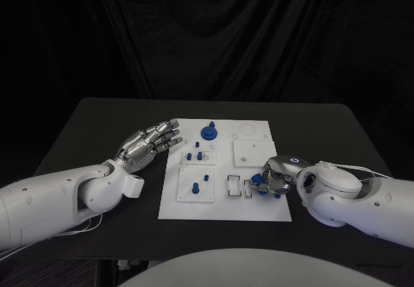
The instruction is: Assemble the parts on the task board
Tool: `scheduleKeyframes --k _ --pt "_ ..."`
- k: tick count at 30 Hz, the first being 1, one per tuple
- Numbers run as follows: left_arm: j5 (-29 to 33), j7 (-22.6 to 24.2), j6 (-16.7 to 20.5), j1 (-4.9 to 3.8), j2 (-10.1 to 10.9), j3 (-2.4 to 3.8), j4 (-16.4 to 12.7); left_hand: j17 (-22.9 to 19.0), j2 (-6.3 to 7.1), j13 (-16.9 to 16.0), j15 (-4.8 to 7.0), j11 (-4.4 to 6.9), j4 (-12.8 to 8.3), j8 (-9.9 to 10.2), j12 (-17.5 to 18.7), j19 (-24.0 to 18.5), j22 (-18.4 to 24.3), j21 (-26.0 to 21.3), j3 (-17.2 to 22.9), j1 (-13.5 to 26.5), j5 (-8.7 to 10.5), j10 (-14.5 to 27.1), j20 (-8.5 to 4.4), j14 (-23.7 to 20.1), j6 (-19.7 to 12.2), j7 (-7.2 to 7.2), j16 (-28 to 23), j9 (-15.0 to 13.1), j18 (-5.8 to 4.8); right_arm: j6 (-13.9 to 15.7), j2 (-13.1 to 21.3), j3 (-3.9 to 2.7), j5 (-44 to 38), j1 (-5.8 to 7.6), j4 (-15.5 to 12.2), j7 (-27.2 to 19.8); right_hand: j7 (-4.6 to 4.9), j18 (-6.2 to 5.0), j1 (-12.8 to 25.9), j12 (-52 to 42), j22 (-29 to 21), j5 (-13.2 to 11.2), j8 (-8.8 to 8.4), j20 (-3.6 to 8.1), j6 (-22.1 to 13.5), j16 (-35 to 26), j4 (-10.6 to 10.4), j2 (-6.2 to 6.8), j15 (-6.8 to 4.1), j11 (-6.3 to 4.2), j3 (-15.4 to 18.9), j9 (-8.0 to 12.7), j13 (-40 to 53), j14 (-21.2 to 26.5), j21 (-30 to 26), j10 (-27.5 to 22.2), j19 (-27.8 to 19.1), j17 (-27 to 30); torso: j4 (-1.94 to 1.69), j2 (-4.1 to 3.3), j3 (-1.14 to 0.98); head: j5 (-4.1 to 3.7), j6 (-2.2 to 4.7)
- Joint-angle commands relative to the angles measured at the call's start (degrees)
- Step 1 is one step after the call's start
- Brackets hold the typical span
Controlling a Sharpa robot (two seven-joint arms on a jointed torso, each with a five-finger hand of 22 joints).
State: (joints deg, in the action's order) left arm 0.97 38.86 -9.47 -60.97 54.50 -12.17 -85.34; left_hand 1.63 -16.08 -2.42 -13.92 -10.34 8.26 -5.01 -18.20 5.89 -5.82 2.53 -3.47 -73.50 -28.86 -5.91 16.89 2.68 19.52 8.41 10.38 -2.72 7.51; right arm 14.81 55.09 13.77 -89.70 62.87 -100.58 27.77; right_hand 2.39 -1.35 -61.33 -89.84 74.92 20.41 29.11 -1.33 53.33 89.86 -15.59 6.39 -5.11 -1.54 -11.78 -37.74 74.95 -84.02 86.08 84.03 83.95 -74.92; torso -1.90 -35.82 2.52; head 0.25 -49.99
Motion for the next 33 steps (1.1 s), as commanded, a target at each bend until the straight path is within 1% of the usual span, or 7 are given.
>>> scheduleKeyframes --k 1,3,10,14,16,25,33 --pt "0.08 0.66 -1.05 0.17 0.01 0.06 -0.05 0.08 0.08 -0.1 0.04 0.18 -0.02 -0.32 -0.35 0.37 0.1 0.05 0.33 -0.66 -0.24 -0.27 -0.13 0.25 0.59 1.4 0.2 -0.08 -0.69 -1.83 0.0 0.42 0.68 -0.66 0.62 3.2 -0.08 0.14 -2.79 -0.16 13.49 3.52 -0.51 0.04 -0.6 0.14 0.96 -0.04 0.04 -0.07 -0.84 0.02 15.05 -5.98 -0.3 5.97 4.02 -15.08 0.06 -0.03 0.0 0.01 -0.01" --pt "0.08 0.63 -1.08 0.22 0.05 0.06 -0.05 0.08 0.08 -0.1 0.04 0.18 -0.02 -0.32 -0.35 0.37 0.1 0.05 0.33 -0.66 -0.24 -0.27 -0.13 0.25 0.59 1.4 0.2 -0.08 -0.69 -1.29 -0.03 0.42 1.44 -0.68 0.65 3.04 -0.15 0.14 -3.99 -0.16 13.49 5.64 -0.61 0.06 -0.59 0.14 1.67 -0.13 0.01 -0.12 -1.49 -0.11 15.05 -5.98 -0.29 5.97 4.01 -15.08 0.02 -0.06 -0.03 0.02 -0.01" --pt "0.08 0.66 -1.12 0.34 0.09 0.06 -0.06 0.08 0.09 -0.12 0.06 0.18 0.0 -0.42 -0.47 0.38 0.11 0.05 0.36 -0.65 -0.22 -0.32 -0.13 0.25 0.77 1.51 0.2 -0.11 -0.67 2.59 0.22 0.41 6.43 -0.71 0.35 0.91 -0.82 0.21 -7.77 -0.16 13.59 19.38 0.37 0.49 -0.04 0.14 5.4 0.4 -0.5 -0.71 -5.08 -1.68 15.05 -5.98 0.02 5.97 4.13 -15.08 0.0 -0.01 -0.01 0.15 -0.01" --pt "0.08 0.66 -1.14 0.41 0.17 0.06 -0.08 0.08 0.09 -0.12 0.07 0.16 0.01 -0.44 -0.52 0.39 0.11 0.05 0.36 -0.64 -0.2 -0.35 -0.13 0.26 0.82 1.53 0.22 -0.12 -0.67 6.2 0.62 0.37 10.66 -0.71 -0.16 -1.21 -1.28 0.27 -8.04 -0.16 13.67 27.36 2.56 0.87 -0.2 0.14 7.62 1.38 -0.89 -1.14 -7.23 -4.41 15.05 -5.98 0.26 5.97 4.23 -15.08 0.0 -0.03 0.04 0.34 -0.01" --pt "0.08 0.66 -1.16 0.46 0.22 0.06 -0.09 0.08 0.09 -0.13 0.08 0.15 0.02 -0.47 -0.57 0.4 0.1 0.06 0.37 -0.62 -0.19 -0.37 -0.14 0.26 0.89 1.54 0.23 -0.12 -0.66 8.61 1.01 0.29 13.35 -0.7 -0.7 -2.52 -1.48 0.3 -7.49 -0.16 13.7 29.2 3.98 1.03 -0.75 0.14 8.66 1.66 -1.04 -1.36 -8.21 -6.36 15.05 -5.98 0.37 5.97 4.27 -15.08 0.05 -0.02 0.03 0.43 -0.01" --pt "0.08 0.63 -1.08 0.57 0.32 0.06 -0.12 0.08 0.09 -0.13 0.08 0.15 0.02 -0.47 -0.57 0.4 0.1 0.06 0.37 -0.62 -0.19 -0.37 -0.14 0.26 0.89 1.54 0.23 -0.12 -0.66 15.48 3.12 -0.49 22.88 -0.26 -4.36 -6.26 -1.75 0.3 -5.01 -0.16 13.7 26.24 5.4 1.27 -1.66 0.14 8.8 1.39 -1.27 -1.64 -9.13 -8.94 15.05 -5.98 0.4 5.97 4.28 -15.08 0.03 -0.04 0.01 0.34 -0.01" --pt "0.08 0.61 -0.97 0.59 0.23 0.06 -0.11 0.09 0.1 -0.15 0.09 0.1 0.06 -0.54 -0.7 0.5 0.04 0.09 0.39 -0.59 -0.15 -0.44 -0.13 0.29 0.97 1.56 0.3 -0.13 -0.64 13.31 3.23 -0.67 25.31 0.6 -5.84 -5.33 -1.67 0.23 -1.6 -0.16 13.6 22.9 5.04 1.23 -1.75 0.14 7.13 1.27 -1.21 -1.56 -8.83 -9.56 15.05 -5.98 0.17 5.97 4.14 -15.08 -0.04 -0.03 0.06 0.09 -0.01"
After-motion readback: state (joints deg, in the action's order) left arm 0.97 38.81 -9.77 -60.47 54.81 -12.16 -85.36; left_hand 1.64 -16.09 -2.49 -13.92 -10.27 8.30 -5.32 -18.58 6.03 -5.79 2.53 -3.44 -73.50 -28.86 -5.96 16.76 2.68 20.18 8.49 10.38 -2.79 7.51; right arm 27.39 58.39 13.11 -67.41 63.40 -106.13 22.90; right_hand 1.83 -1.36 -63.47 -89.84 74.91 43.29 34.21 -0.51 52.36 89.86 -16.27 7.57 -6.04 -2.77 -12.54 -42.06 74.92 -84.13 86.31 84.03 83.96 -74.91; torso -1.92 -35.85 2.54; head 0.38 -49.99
